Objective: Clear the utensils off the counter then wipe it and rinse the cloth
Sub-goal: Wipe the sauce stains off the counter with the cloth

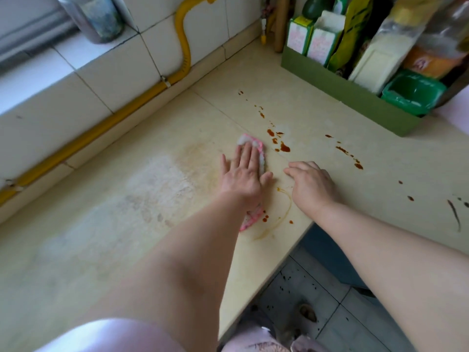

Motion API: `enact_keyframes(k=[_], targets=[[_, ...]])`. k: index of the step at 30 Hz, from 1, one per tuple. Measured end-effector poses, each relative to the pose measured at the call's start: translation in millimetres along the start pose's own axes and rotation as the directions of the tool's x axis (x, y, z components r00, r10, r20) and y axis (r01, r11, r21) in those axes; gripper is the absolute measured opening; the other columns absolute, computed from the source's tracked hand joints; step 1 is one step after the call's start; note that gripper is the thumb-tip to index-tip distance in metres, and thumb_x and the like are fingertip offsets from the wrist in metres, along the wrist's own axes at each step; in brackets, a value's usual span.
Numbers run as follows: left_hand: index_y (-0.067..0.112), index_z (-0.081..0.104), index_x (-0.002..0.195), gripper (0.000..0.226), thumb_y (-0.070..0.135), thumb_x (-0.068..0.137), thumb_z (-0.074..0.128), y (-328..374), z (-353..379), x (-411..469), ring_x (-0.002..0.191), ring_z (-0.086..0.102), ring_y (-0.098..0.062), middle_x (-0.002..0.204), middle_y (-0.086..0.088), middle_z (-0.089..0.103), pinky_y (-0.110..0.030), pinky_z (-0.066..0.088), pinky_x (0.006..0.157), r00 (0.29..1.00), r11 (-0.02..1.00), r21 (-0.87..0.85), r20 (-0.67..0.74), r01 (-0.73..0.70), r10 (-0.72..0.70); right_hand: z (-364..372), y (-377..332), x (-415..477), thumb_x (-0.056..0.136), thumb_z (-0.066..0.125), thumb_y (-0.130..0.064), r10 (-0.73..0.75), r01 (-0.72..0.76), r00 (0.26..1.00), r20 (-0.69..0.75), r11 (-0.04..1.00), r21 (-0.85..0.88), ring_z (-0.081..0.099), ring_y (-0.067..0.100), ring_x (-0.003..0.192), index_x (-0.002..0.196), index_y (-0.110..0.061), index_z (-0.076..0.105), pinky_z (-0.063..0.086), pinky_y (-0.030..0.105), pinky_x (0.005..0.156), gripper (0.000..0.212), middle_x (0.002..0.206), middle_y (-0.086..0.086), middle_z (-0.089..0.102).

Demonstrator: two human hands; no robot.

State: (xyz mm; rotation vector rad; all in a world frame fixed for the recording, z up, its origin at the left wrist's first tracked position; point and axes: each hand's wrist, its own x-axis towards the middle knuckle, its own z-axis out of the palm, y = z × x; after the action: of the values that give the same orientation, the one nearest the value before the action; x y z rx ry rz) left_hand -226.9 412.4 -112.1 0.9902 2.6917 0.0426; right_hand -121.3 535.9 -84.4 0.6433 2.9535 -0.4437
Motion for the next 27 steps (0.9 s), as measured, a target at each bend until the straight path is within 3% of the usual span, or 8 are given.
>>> enact_keyframes(k=[4, 7, 11, 15, 18, 27], targets=[[0.022, -0.01, 0.154, 0.071, 0.059, 0.097, 0.011, -13.9, 1.7, -36.7, 0.147, -0.019, -0.016, 0.161, 0.003, -0.017, -0.051, -0.015, 0.116, 0.999, 0.999, -0.007, 0.014, 0.044, -0.044, -0.4, -2.6, -8.3, 0.089, 0.041, 0.003, -0.042, 0.042, 0.999, 0.019, 0.998, -0.041, 0.038, 0.019, 0.132, 0.138, -0.019, 0.05, 0.034, 0.033, 0.106, 0.054, 0.146, -0.003, 0.044], [0.022, -0.01, 0.154, 0.071, 0.058, 0.097, 0.013, -36.0, 2.7, -59.6, 0.147, -0.018, -0.016, 0.161, 0.004, -0.017, -0.051, -0.014, 0.116, 0.985, 0.985, -0.026, 0.004, 0.172, -0.172, 0.5, -4.7, -10.6, 0.087, 0.039, 0.005, -0.062, 0.062, 0.998, 0.014, 0.998, -0.028, 0.04, 0.02, 0.128, 0.137, -0.021, 0.049, 0.036, 0.033, 0.103, 0.058, 0.144, -0.005, 0.045], [0.022, -0.011, 0.154, 0.072, 0.058, 0.097, 0.013, -57.2, 9.0, -89.9, 0.147, -0.018, -0.015, 0.161, 0.003, -0.017, -0.052, -0.012, 0.117, 0.916, 0.912, -0.091, -0.004, 0.399, -0.401, -1.4, -4.0, -18.3, 0.089, 0.04, 0.002, -0.109, 0.109, 0.994, -0.012, 0.994, -0.011, 0.042, 0.02, 0.127, 0.137, -0.023, 0.049, 0.037, 0.034, 0.101, 0.055, 0.142, -0.006, 0.046], [0.016, -0.011, 0.154, 0.076, 0.059, 0.096, 0.012, -34.6, 10.3, -93.4, 0.147, -0.02, -0.018, 0.161, -0.001, -0.018, -0.051, -0.013, 0.117, 0.835, 0.823, -0.159, 0.017, 0.545, -0.55, -11.1, 11.8, -31.0, 0.09, 0.038, 0.004, -0.142, 0.142, 0.99, -0.01, 0.99, -0.021, 0.038, 0.018, 0.131, 0.14, -0.019, 0.047, 0.032, 0.032, 0.105, 0.055, 0.144, -0.004, 0.045], [0.015, -0.012, 0.154, 0.076, 0.059, 0.096, 0.011, -4.6, 11.3, -84.6, 0.147, -0.021, -0.02, 0.161, -0.002, -0.018, -0.05, -0.013, 0.117, 0.847, 0.836, -0.157, 0.015, 0.526, -0.531, -17.1, 29.7, -39.5, 0.088, 0.038, 0.005, -0.126, 0.126, 0.992, -0.013, 0.992, -0.022, 0.037, 0.018, 0.133, 0.14, -0.019, 0.046, 0.032, 0.033, 0.106, 0.058, 0.144, -0.003, 0.045], [0.018, -0.012, 0.153, 0.071, 0.057, 0.098, 0.009, 116.5, 23.6, -41.7, 0.147, -0.02, -0.02, 0.161, -0.001, -0.017, -0.049, -0.015, 0.116, 0.971, 0.969, -0.085, -0.027, 0.234, -0.237, -32.9, 80.9, -60.9, 0.086, 0.045, 0.004, -0.083, 0.084, 0.994, -0.071, 0.996, 0.011, 0.038, 0.019, 0.132, 0.138, -0.02, 0.048, 0.033, 0.033, 0.106, 0.057, 0.143, -0.004, 0.047]])
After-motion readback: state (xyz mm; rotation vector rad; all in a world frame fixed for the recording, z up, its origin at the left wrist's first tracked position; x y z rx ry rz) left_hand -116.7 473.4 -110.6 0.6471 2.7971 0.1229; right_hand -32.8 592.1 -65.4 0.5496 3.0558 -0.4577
